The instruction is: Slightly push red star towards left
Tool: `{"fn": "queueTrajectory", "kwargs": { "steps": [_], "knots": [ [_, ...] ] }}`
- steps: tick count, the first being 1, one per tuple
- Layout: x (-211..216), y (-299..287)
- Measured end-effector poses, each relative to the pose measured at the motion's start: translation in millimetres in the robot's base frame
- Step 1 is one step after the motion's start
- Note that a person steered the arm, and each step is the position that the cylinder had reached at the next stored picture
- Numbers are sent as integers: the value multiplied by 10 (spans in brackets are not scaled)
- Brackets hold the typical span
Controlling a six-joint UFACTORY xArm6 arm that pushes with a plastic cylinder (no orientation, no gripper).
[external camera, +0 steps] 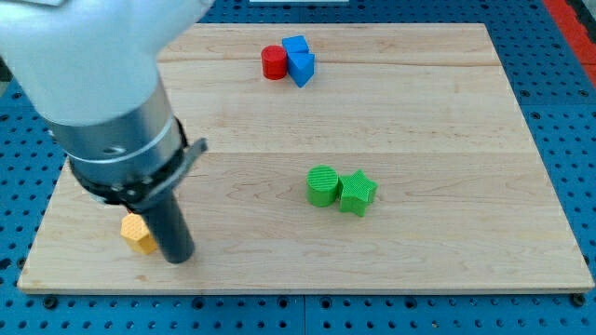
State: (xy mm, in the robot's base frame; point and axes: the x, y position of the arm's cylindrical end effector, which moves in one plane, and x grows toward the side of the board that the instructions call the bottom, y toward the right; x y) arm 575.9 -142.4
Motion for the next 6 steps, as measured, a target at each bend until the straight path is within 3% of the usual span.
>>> {"fn": "queueTrajectory", "kwargs": {
  "steps": [1, 2, 3, 4, 5, 6],
  "knots": [
    [-31, -356],
    [72, -68],
    [-79, 642],
    [-305, 525],
    [-338, -97],
    [-519, -154]
  ]
}}
